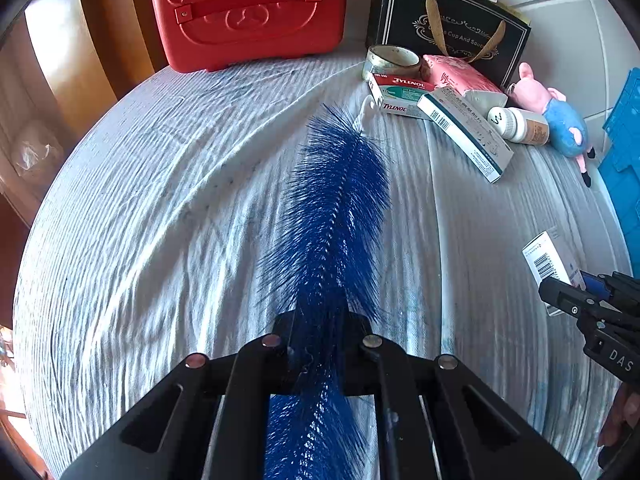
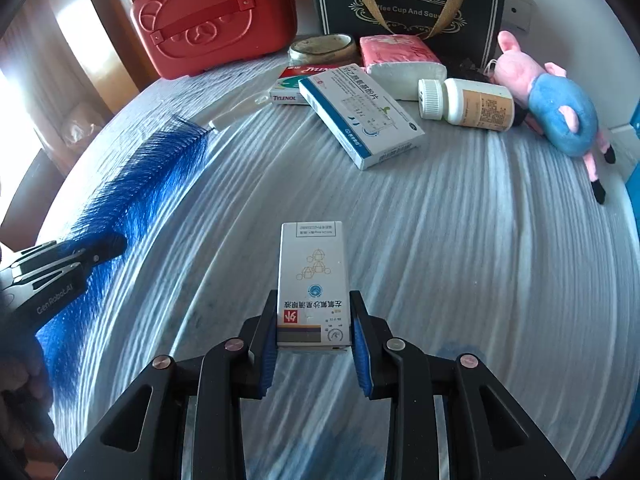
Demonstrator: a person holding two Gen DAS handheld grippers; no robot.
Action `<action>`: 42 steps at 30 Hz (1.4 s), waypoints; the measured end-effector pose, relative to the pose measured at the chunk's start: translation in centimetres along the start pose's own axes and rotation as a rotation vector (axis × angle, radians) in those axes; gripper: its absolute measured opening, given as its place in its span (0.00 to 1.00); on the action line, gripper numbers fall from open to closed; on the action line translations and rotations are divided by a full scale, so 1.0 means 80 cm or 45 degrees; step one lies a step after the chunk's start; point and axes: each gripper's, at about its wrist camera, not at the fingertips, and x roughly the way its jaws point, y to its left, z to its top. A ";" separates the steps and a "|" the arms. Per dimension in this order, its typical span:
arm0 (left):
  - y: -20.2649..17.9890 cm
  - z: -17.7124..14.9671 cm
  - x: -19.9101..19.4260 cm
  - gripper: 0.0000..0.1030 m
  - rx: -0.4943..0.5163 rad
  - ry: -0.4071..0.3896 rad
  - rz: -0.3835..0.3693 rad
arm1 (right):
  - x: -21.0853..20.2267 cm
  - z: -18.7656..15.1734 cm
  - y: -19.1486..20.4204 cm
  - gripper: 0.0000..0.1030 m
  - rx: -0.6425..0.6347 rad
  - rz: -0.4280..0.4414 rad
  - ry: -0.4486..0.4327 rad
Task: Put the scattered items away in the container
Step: 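Grasp the blue bottle brush with the left gripper while the right grasps the small white medicine box, then lift the blue brush and white box and carry both over the blue crate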
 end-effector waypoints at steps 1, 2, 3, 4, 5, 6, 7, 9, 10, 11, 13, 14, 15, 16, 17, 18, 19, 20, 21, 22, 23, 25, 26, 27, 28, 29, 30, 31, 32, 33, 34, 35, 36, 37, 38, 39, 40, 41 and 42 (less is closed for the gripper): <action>0.001 -0.001 -0.006 0.09 -0.005 0.000 -0.002 | -0.006 -0.002 0.000 0.30 0.006 0.000 -0.001; 0.002 -0.002 -0.012 0.09 -0.008 -0.002 -0.001 | -0.012 -0.003 -0.001 0.30 0.012 -0.001 -0.001; 0.003 -0.002 -0.019 0.09 -0.011 -0.004 0.000 | -0.019 -0.004 -0.001 0.30 0.015 -0.002 -0.001; 0.005 -0.002 -0.026 0.09 -0.016 -0.006 -0.001 | -0.026 -0.005 -0.002 0.30 0.017 -0.003 -0.002; 0.006 -0.002 -0.033 0.09 -0.018 -0.010 -0.001 | -0.033 -0.006 -0.002 0.30 0.018 -0.005 -0.005; 0.007 -0.002 -0.040 0.09 -0.017 -0.015 0.002 | -0.040 -0.007 -0.002 0.30 0.018 -0.007 -0.009; 0.008 -0.002 -0.048 0.09 -0.016 -0.022 0.005 | -0.048 -0.007 -0.002 0.30 0.018 -0.008 -0.016; 0.009 -0.002 -0.062 0.09 -0.013 -0.032 0.012 | -0.062 -0.006 -0.002 0.30 0.020 -0.010 -0.030; 0.010 -0.003 -0.069 0.09 -0.012 -0.036 0.015 | -0.069 -0.006 -0.002 0.30 0.022 -0.012 -0.036; 0.010 -0.003 -0.075 0.09 -0.011 -0.038 0.019 | -0.076 -0.005 -0.002 0.30 0.023 -0.014 -0.042; 0.010 -0.004 -0.087 0.09 -0.009 -0.046 0.024 | -0.089 -0.005 -0.001 0.30 0.028 -0.013 -0.052; 0.010 -0.005 -0.093 0.09 -0.009 -0.051 0.024 | -0.096 -0.005 -0.001 0.30 0.030 -0.010 -0.058; 0.010 -0.006 -0.099 0.09 -0.010 -0.057 0.023 | -0.103 -0.005 0.001 0.30 0.028 -0.007 -0.064; 0.009 -0.007 -0.104 0.09 -0.010 -0.061 0.021 | -0.110 -0.005 0.002 0.30 0.024 -0.006 -0.070; 0.009 -0.007 -0.110 0.09 -0.011 -0.067 0.021 | -0.116 -0.006 0.003 0.30 0.021 -0.005 -0.075; 0.008 -0.007 -0.116 0.09 -0.010 -0.072 0.022 | -0.123 -0.007 0.004 0.30 0.020 -0.004 -0.078; 0.006 -0.008 -0.122 0.09 -0.009 -0.077 0.023 | -0.129 -0.008 0.006 0.30 0.017 -0.004 -0.082; 0.004 -0.007 -0.129 0.09 -0.005 -0.084 0.024 | -0.136 -0.009 0.007 0.30 0.015 -0.004 -0.086; 0.002 -0.007 -0.136 0.09 -0.002 -0.093 0.025 | -0.142 -0.010 0.007 0.30 0.016 -0.003 -0.090; -0.001 -0.007 -0.143 0.09 0.001 -0.102 0.025 | -0.149 -0.011 0.008 0.30 0.016 -0.001 -0.094; -0.004 -0.006 -0.150 0.09 0.006 -0.109 0.026 | -0.155 -0.013 0.008 0.30 0.015 0.001 -0.101; -0.009 -0.004 -0.164 0.09 0.017 -0.124 0.022 | -0.170 -0.015 0.009 0.30 0.013 0.006 -0.113; -0.013 -0.003 -0.171 0.09 0.024 -0.130 0.021 | -0.177 -0.017 0.009 0.30 0.013 0.010 -0.116; -0.017 -0.003 -0.178 0.09 0.031 -0.139 0.020 | -0.184 -0.018 0.009 0.30 0.012 0.012 -0.118; -0.022 -0.002 -0.185 0.09 0.037 -0.149 0.020 | -0.192 -0.020 0.009 0.30 0.010 0.016 -0.121; -0.026 -0.002 -0.192 0.09 0.040 -0.159 0.019 | -0.199 -0.021 0.009 0.30 0.007 0.019 -0.128; -0.030 -0.001 -0.198 0.09 0.041 -0.167 0.017 | -0.207 -0.022 0.008 0.30 0.003 0.022 -0.134; -0.035 -0.001 -0.205 0.09 0.043 -0.175 0.014 | -0.216 -0.023 0.007 0.30 0.000 0.026 -0.139; -0.040 0.000 -0.212 0.09 0.047 -0.182 0.012 | -0.224 -0.023 0.005 0.30 -0.001 0.030 -0.146; -0.045 0.000 -0.219 0.09 0.051 -0.189 0.009 | -0.232 -0.024 0.003 0.30 -0.002 0.031 -0.155; -0.050 0.001 -0.226 0.09 0.056 -0.199 0.005 | -0.242 -0.024 0.001 0.30 -0.004 0.033 -0.164; -0.056 0.003 -0.233 0.09 0.061 -0.210 0.003 | -0.251 -0.024 -0.001 0.30 -0.005 0.035 -0.172; -0.061 0.004 -0.240 0.09 0.064 -0.222 -0.001 | -0.260 -0.024 -0.003 0.30 -0.007 0.037 -0.180; -0.067 0.006 -0.248 0.09 0.067 -0.233 -0.005 | -0.270 -0.024 -0.005 0.30 -0.010 0.038 -0.189; -0.074 0.007 -0.256 0.09 0.069 -0.245 -0.007 | -0.279 -0.023 -0.008 0.30 -0.013 0.039 -0.197; -0.081 0.009 -0.263 0.09 0.071 -0.257 -0.011 | -0.288 -0.023 -0.011 0.30 -0.018 0.038 -0.205; -0.089 0.010 -0.271 0.09 0.076 -0.268 -0.016 | -0.298 -0.023 -0.014 0.30 -0.020 0.038 -0.214; -0.096 0.012 -0.278 0.09 0.083 -0.278 -0.020 | -0.307 -0.023 -0.017 0.30 -0.021 0.040 -0.222; -0.105 0.013 -0.285 0.09 0.090 -0.290 -0.025 | -0.316 -0.022 -0.021 0.30 -0.022 0.041 -0.231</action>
